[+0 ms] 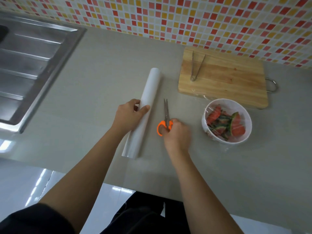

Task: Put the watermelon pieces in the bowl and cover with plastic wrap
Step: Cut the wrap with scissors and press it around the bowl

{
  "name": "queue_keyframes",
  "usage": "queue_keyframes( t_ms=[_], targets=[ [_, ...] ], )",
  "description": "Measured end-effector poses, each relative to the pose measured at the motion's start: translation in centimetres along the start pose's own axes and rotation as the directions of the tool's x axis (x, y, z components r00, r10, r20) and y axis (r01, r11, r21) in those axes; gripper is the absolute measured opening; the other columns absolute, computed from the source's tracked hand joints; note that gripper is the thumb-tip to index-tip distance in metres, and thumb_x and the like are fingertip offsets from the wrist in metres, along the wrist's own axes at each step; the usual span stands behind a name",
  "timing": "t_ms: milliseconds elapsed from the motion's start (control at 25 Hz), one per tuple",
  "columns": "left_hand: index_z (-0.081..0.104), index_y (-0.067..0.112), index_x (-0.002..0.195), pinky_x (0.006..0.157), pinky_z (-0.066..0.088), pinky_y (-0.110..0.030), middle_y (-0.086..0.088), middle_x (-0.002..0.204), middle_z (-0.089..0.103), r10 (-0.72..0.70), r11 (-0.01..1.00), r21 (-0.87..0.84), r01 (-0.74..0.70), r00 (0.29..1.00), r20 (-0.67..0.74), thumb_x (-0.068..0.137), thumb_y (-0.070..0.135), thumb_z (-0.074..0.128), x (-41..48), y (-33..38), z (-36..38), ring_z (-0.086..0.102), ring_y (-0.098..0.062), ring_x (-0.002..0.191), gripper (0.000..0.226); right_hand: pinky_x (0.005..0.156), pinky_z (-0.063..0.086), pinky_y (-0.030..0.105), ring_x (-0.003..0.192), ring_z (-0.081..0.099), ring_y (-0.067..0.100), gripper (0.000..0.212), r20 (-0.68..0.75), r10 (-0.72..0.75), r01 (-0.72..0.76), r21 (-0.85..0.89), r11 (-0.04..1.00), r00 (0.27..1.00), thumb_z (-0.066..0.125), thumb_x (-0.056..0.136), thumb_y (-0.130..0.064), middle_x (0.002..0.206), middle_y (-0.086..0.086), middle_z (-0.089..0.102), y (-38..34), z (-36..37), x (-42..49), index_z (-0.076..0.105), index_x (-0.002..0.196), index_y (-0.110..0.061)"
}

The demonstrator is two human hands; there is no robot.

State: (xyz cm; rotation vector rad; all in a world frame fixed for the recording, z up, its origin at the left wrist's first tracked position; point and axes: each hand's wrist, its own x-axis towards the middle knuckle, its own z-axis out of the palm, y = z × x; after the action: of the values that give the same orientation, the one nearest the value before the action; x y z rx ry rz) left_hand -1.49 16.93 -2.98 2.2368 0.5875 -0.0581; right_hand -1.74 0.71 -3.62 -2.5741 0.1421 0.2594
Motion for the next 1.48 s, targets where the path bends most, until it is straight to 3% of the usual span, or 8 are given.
queue_keyframes(
  t_ms=[240, 600, 720, 880, 1000, 1160, 1320, 1480],
  targets=[
    [0.062, 0.007, 0.120, 0.086, 0.040, -0.029, -0.017, 0.106, 0.065, 0.033, 0.997, 0.072, -0.035, 0.999, 0.026, 0.092, 0.040, 0.054, -0.5, 0.0, 0.4, 0.057, -0.031, 0.104, 0.044, 0.069, 0.034, 0.033, 0.097, 0.057, 0.034, 0.029, 0.052, -0.049, 0.059, -0.203, 0.977, 0.997, 0.050, 0.090, -0.029, 0.103, 0.018, 0.064, -0.8, 0.4, -0.3, 0.063, 0.096, -0.004],
    [0.057, -0.005, 0.107, 0.082, 0.042, -0.036, -0.020, 0.103, 0.064, 0.024, 0.990, 0.138, -0.032, 0.998, 0.054, 0.095, 0.043, 0.046, -0.6, -0.7, -0.2, 0.056, -0.036, 0.100, 0.051, 0.076, 0.036, 0.037, 0.097, 0.055, 0.035, 0.031, -0.077, -0.208, 0.213, 0.069, 0.975, 0.975, 0.052, 0.087, -0.021, 0.109, 0.016, 0.055, 0.5, -0.2, -1.8, 0.057, 0.114, -0.007],
    [0.054, 0.001, 0.109, 0.089, 0.041, -0.042, -0.021, 0.114, 0.057, 0.003, 0.974, 0.228, -0.008, 1.000, 0.024, 0.093, 0.052, 0.042, -0.9, 0.0, -0.3, 0.051, -0.039, 0.108, 0.055, 0.076, 0.042, 0.033, 0.081, 0.058, 0.028, 0.023, -0.347, -0.290, 0.380, 0.226, 0.897, 0.892, 0.060, 0.085, -0.019, 0.094, 0.013, 0.058, 0.9, -3.7, -1.1, 0.064, 0.103, -0.006],
    [0.057, 0.007, 0.122, 0.089, 0.038, -0.029, -0.015, 0.110, 0.058, 0.292, 0.956, 0.079, -0.281, 0.922, -0.256, 0.094, 0.046, 0.041, -1.9, 3.4, 1.4, 0.050, -0.032, 0.108, 0.051, 0.077, 0.035, 0.018, 0.084, 0.053, 0.019, 0.035, -0.693, 0.016, 0.306, 0.339, 0.890, 0.721, 0.048, 0.086, -0.034, 0.098, 0.010, 0.056, 6.6, -11.4, 3.4, 0.061, 0.104, -0.007],
    [0.064, 0.012, 0.093, 0.074, 0.040, -0.018, -0.001, 0.080, 0.062, 0.241, 0.947, -0.195, -0.256, 0.966, -0.097, 0.094, 0.046, 0.036, -3.7, 7.0, 6.7, 0.060, -0.028, 0.088, 0.044, 0.085, 0.040, 0.032, 0.099, 0.056, 0.034, 0.051, -0.480, 0.284, -0.056, 0.436, 0.898, 0.830, 0.036, 0.090, -0.045, 0.107, 0.022, 0.059, 12.9, -14.2, 6.5, 0.057, 0.107, -0.002],
    [0.065, 0.011, 0.111, 0.094, 0.045, -0.036, -0.010, 0.107, 0.069, -0.099, 0.756, -0.560, 0.339, 0.905, 0.414, 0.097, 0.056, 0.024, -5.3, 10.1, 13.3, 0.062, -0.024, 0.098, 0.063, 0.090, 0.047, 0.038, 0.102, 0.061, 0.028, 0.068, 0.133, 0.285, -0.289, 0.724, 0.626, 0.949, 0.014, 0.093, -0.059, 0.110, 0.014, 0.065, 15.2, -13.8, 7.0, 0.056, 0.118, -0.012],
    [0.071, 0.021, 0.095, 0.077, 0.047, -0.032, -0.003, 0.090, 0.074, -0.018, 0.682, -0.658, 0.319, 0.907, 0.421, 0.096, 0.059, 0.013, -4.0, 11.1, 14.0, 0.067, -0.019, 0.087, 0.070, 0.066, 0.056, 0.026, 0.081, 0.071, 0.016, 0.065, 0.282, 0.214, -0.354, 0.748, 0.561, 0.935, 0.014, 0.085, -0.071, 0.079, 0.000, 0.075, 18.0, -13.4, 4.9, 0.064, 0.084, -0.030],
    [0.070, 0.017, 0.101, 0.089, 0.048, -0.040, -0.012, 0.104, 0.069, 0.076, 0.748, -0.612, 0.259, 0.882, 0.466, 0.098, 0.054, 0.014, -2.2, 12.0, 14.3, 0.063, -0.029, 0.102, 0.067, 0.087, 0.051, 0.040, 0.095, 0.067, 0.025, 0.099, 0.331, 0.218, -0.359, 0.458, 0.814, 0.918, 0.007, 0.056, -0.095, 0.097, 0.009, 0.073, 19.7, -13.8, 6.0, 0.071, 0.081, -0.024]
  ],
)
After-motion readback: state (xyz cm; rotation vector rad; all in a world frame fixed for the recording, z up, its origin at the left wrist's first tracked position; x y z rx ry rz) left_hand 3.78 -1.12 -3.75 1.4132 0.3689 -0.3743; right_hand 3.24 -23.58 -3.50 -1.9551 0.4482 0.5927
